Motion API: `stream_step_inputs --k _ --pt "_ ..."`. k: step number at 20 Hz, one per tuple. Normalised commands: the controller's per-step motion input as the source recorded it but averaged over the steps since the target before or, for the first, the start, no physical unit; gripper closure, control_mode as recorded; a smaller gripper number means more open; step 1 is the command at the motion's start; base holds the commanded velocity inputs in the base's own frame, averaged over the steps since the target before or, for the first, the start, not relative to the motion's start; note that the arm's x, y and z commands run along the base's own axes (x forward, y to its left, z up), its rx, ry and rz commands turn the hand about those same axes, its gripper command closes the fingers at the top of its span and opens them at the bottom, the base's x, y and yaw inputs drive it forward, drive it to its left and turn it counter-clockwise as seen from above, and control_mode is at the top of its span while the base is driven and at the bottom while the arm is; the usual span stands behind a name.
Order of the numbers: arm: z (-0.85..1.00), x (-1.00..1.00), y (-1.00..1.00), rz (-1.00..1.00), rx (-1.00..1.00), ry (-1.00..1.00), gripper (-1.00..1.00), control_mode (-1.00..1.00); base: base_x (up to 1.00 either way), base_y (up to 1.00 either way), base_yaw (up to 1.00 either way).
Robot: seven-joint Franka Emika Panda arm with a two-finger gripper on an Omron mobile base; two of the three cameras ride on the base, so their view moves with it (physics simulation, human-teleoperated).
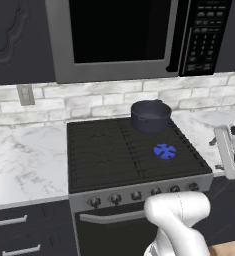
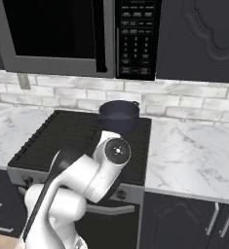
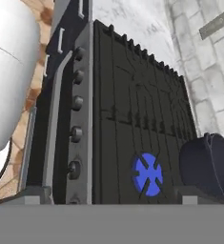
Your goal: Turn off the front right burner of the stove.
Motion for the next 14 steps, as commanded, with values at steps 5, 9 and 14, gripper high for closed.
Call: stream_step_inputs --k 5,9,14 --pt "-0.44 -0.04 -0.23 0.14 -0.11 -0.39 -1.0 -1.0 0.0 0.0 0.0" --pt "-0.29 0.0 -0.34 0.07 -0.05 -0.11 -1.0 -1.0 0.0 0.0 0.0" --pt "-0.48 -0.02 -0.04 0.05 -0.07 -0.03 -1.0 -1.0 0.0 0.0 0.0"
